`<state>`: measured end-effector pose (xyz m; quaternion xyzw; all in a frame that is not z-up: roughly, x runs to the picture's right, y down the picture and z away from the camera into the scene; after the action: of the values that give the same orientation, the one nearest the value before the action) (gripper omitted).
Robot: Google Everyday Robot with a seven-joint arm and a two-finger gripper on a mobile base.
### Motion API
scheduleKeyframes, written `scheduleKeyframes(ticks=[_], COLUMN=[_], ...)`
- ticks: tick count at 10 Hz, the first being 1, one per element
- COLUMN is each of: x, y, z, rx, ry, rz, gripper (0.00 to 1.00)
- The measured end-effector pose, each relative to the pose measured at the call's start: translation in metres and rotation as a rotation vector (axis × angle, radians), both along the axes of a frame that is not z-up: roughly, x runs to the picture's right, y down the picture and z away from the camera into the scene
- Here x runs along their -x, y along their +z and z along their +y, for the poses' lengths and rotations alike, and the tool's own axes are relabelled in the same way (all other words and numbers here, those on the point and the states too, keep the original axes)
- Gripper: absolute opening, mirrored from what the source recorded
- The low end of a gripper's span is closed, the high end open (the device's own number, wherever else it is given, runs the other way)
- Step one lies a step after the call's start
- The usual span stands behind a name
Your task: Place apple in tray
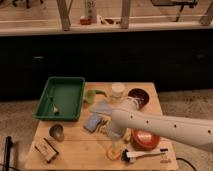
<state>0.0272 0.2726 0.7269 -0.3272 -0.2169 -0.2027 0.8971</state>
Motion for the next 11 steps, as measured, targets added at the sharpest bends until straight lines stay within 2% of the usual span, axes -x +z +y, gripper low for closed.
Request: scheduleKeyframes(ticks=[5, 6, 8, 10, 11], x=[-0.017, -0.018, -0.017, -0.016, -0.015], y=[0.015, 0.018, 0.022, 0.02, 0.016], z=[0.037, 0.041, 0.042, 0.035, 0.027], rx=[0.074, 0.083, 0.087, 0.073, 0.056], ry=[0.056, 0.058, 0.058, 0.054, 0.049], rz=[0.006, 0.006, 0.002, -0.003, -0.006], gripper=[0.8, 0.76, 0.55, 0.39, 0.25])
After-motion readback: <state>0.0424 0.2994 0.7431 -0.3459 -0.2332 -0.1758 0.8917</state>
